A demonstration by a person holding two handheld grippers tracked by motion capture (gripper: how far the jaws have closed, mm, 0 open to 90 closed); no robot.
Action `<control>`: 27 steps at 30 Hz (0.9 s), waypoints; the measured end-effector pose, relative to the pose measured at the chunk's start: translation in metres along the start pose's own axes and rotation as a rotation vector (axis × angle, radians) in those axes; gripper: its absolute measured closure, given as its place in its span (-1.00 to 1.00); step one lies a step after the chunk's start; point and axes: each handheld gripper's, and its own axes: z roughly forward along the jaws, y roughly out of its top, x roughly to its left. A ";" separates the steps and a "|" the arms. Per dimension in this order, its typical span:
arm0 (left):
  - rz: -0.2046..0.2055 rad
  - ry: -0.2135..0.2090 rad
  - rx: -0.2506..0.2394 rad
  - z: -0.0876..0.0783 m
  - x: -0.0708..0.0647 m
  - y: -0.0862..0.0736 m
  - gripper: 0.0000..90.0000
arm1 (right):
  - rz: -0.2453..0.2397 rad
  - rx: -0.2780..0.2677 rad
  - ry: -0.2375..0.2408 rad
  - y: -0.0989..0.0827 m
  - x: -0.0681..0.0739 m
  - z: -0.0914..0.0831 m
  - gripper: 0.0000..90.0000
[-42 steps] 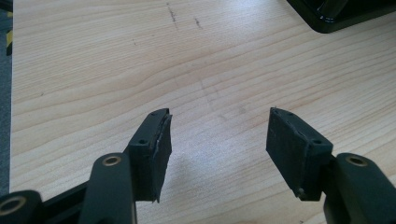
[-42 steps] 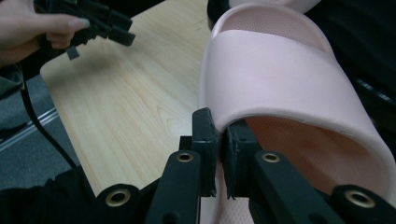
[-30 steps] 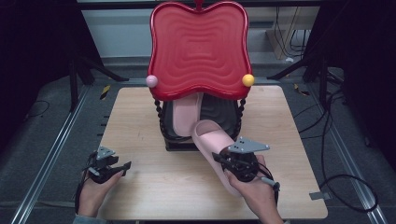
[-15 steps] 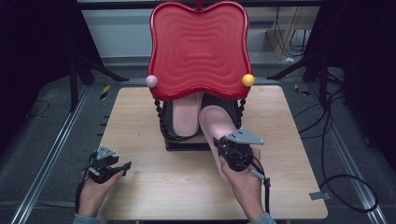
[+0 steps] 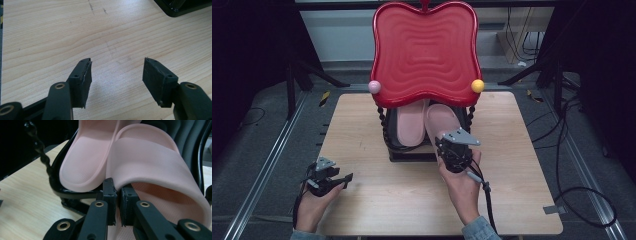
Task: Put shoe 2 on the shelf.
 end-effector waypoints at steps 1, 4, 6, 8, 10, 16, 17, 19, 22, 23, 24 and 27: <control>0.000 0.000 -0.001 0.000 0.000 0.000 -0.11 | 0.004 0.000 -0.001 0.001 0.000 0.001 0.89; -0.004 0.000 -0.004 0.000 0.000 0.000 -0.11 | 0.003 0.004 -0.004 0.003 0.000 0.006 0.89; -0.005 0.001 -0.004 0.000 0.000 0.000 -0.11 | 0.005 0.002 -0.005 0.005 0.000 0.008 0.89; -0.004 0.000 -0.003 0.000 0.000 0.000 -0.11 | 0.007 -0.002 -0.002 0.007 0.001 0.010 0.89; -0.003 -0.001 -0.003 0.000 0.000 0.000 -0.11 | 0.006 -0.003 0.006 0.008 0.001 0.011 0.89; -0.001 -0.002 -0.004 0.000 0.000 0.000 -0.11 | 0.010 -0.005 -0.001 0.010 0.001 0.017 0.89; -0.001 -0.003 -0.004 0.000 0.000 0.000 -0.11 | 0.011 -0.005 -0.009 0.010 0.001 0.018 0.89; 0.000 -0.003 -0.003 0.000 0.000 0.000 -0.11 | 0.019 -0.005 -0.021 0.010 0.001 0.021 0.89; 0.001 -0.005 -0.002 0.000 -0.001 0.000 -0.11 | 0.038 -0.007 -0.049 0.012 0.001 0.027 0.89; 0.002 -0.005 -0.003 0.000 -0.001 0.000 -0.11 | 0.039 -0.010 -0.059 0.013 0.001 0.029 0.89; 0.002 -0.005 -0.003 0.000 -0.001 0.001 -0.11 | 0.042 -0.011 -0.068 0.014 0.001 0.032 0.89; 0.002 -0.006 -0.003 0.000 -0.002 0.001 -0.11 | 0.052 -0.012 -0.079 0.017 0.001 0.038 0.88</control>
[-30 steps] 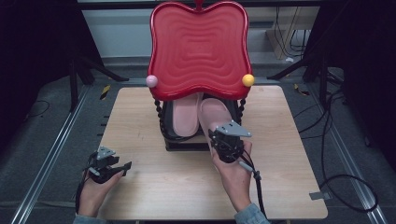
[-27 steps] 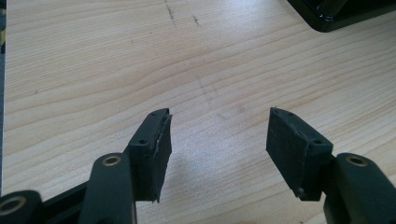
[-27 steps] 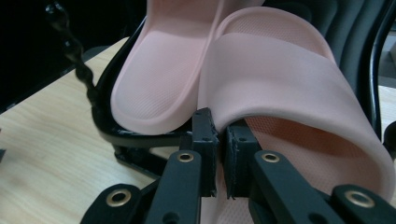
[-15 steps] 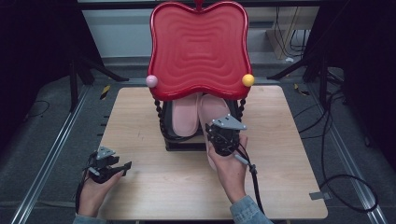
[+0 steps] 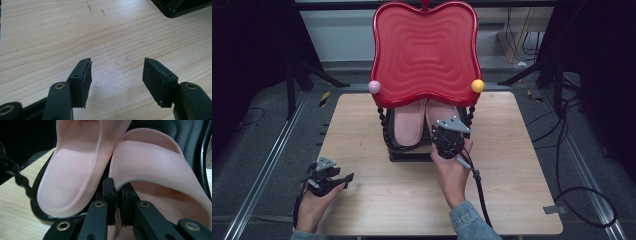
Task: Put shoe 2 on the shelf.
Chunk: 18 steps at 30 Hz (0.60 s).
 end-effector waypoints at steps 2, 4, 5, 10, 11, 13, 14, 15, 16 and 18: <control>0.002 -0.001 0.001 0.000 0.000 0.000 -0.11 | -0.004 -0.005 -0.012 0.002 0.001 0.003 0.88; 0.002 -0.002 0.001 0.000 0.000 0.000 -0.11 | 0.004 -0.009 -0.017 0.004 0.001 0.007 0.87; 0.001 -0.001 0.000 0.000 0.000 0.000 -0.11 | 0.010 -0.011 -0.024 0.005 0.001 0.008 0.87; 0.002 -0.005 0.000 0.000 -0.001 0.000 -0.11 | 0.019 -0.018 -0.039 0.010 0.003 0.017 0.85; 0.003 -0.005 0.001 0.001 -0.001 0.000 -0.11 | 0.023 -0.019 -0.040 0.012 0.003 0.018 0.85; 0.002 -0.005 0.000 0.001 -0.001 0.000 -0.11 | 0.029 -0.026 -0.045 0.015 0.004 0.021 0.84; 0.002 -0.005 0.000 0.000 -0.001 0.000 -0.11 | 0.033 -0.028 -0.046 0.016 0.003 0.022 0.83; 0.003 -0.005 -0.001 0.000 -0.001 0.000 -0.11 | 0.037 -0.025 -0.044 0.018 0.003 0.023 0.83; 0.003 -0.005 -0.001 0.000 -0.001 0.000 -0.11 | 0.034 -0.028 -0.045 0.018 0.003 0.024 0.82; 0.003 -0.005 0.000 0.001 -0.001 0.000 -0.11 | 0.029 -0.021 -0.039 0.019 0.003 0.026 0.80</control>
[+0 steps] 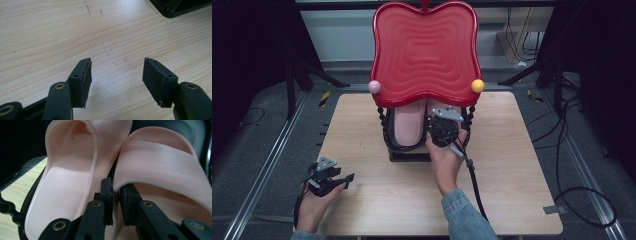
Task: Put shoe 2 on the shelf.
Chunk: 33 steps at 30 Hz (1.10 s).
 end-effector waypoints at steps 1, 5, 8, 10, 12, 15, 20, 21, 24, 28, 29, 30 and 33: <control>0.000 0.000 0.002 0.000 0.000 0.000 -0.11 | -0.007 0.001 0.000 -0.001 0.001 0.000 0.79; 0.001 -0.001 0.000 0.000 0.000 0.000 -0.11 | -0.013 0.005 0.011 -0.002 0.001 0.001 0.76; 0.000 -0.001 0.000 0.000 0.000 0.000 -0.11 | -0.011 0.014 0.023 -0.003 0.001 0.002 0.73; 0.001 -0.003 0.001 0.000 0.000 0.000 -0.11 | -0.016 0.015 0.030 -0.003 0.000 0.003 0.71; -0.001 -0.001 -0.001 -0.001 0.001 0.000 -0.11 | -0.013 0.021 0.041 -0.003 0.000 0.003 0.68; -0.005 0.001 -0.002 -0.001 0.002 0.000 -0.11 | -0.027 0.028 0.045 -0.004 -0.001 0.001 0.58; -0.006 0.002 -0.001 -0.001 0.003 -0.001 -0.11 | -0.051 0.040 0.050 -0.006 -0.001 -0.002 0.31; -0.005 0.003 -0.001 -0.001 0.003 -0.001 -0.11 | -0.052 0.042 0.051 -0.007 -0.001 -0.003 0.27; -0.009 0.004 -0.002 -0.001 0.003 -0.001 -0.11 | -0.055 0.053 0.062 -0.009 -0.002 -0.007 0.15; -0.009 0.004 -0.005 -0.002 0.004 -0.001 -0.11 | -0.072 0.069 0.076 -0.013 -0.004 -0.016 -0.01; -0.008 0.006 -0.006 -0.002 0.004 -0.001 -0.11 | -0.076 0.070 0.083 -0.014 -0.005 -0.019 -0.03; -0.011 0.006 -0.007 -0.003 0.004 -0.001 -0.12 | -0.079 0.072 0.091 -0.016 -0.005 -0.023 -0.04; -0.011 0.010 -0.001 -0.003 0.005 -0.001 -0.14 | -0.091 0.079 0.129 -0.021 -0.008 -0.033 -0.06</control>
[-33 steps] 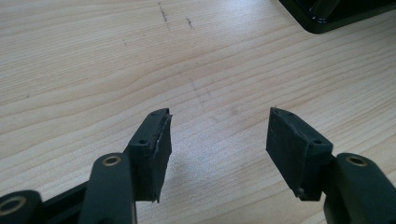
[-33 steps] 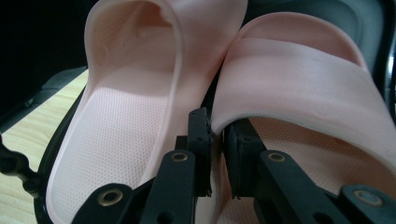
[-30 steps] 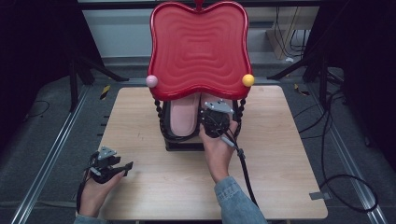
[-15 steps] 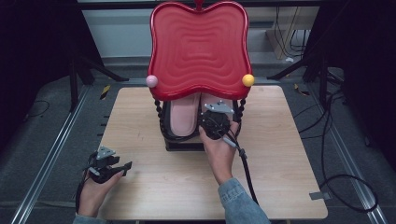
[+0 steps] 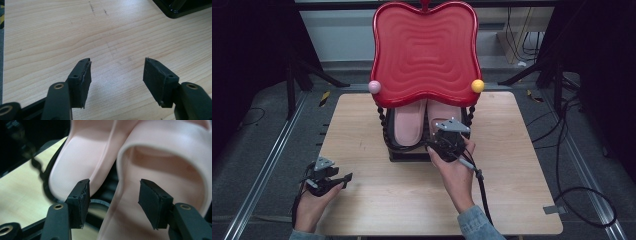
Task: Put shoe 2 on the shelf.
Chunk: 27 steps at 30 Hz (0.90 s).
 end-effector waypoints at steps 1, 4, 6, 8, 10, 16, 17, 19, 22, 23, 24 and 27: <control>-0.001 -0.001 -0.001 0.000 0.000 0.000 -0.14 | -0.008 0.013 0.013 -0.002 0.000 -0.003 -0.08; 0.006 -0.003 0.001 0.000 -0.002 0.001 -0.16 | -0.023 0.037 0.054 -0.007 -0.002 -0.011 -0.02; 0.008 -0.005 0.004 0.001 -0.003 0.001 -0.18 | -0.041 0.057 0.083 -0.011 -0.004 -0.016 0.10; 0.010 -0.006 0.007 0.001 -0.003 0.001 -0.19 | -0.057 0.070 0.102 -0.014 -0.006 -0.020 0.22; 0.010 -0.007 0.007 0.001 -0.003 0.001 -0.20 | -0.075 0.086 0.126 -0.017 -0.007 -0.023 0.33; 0.008 -0.007 0.007 0.000 -0.003 0.001 -0.21 | -0.112 0.132 0.178 -0.021 -0.012 -0.033 0.61; 0.008 -0.007 0.005 0.000 -0.003 0.001 -0.21 | -0.119 0.142 0.189 -0.021 -0.012 -0.035 0.65; 0.010 -0.008 0.003 0.000 -0.003 0.001 -0.21 | -0.147 0.163 0.198 -0.021 -0.012 -0.039 0.72; 0.010 -0.009 0.004 -0.001 -0.004 0.001 -0.21 | -0.175 0.193 0.216 -0.023 -0.012 -0.044 0.80; 0.009 -0.008 0.003 -0.001 -0.004 0.002 -0.21 | -0.185 0.204 0.221 -0.024 -0.012 -0.046 0.82; 0.010 -0.008 0.003 -0.001 -0.004 0.002 -0.21 | -0.195 0.211 0.230 -0.025 -0.012 -0.047 0.84; 0.010 -0.008 -0.001 -0.001 -0.005 0.002 -0.21 | -0.221 0.236 0.248 -0.029 -0.011 -0.052 0.93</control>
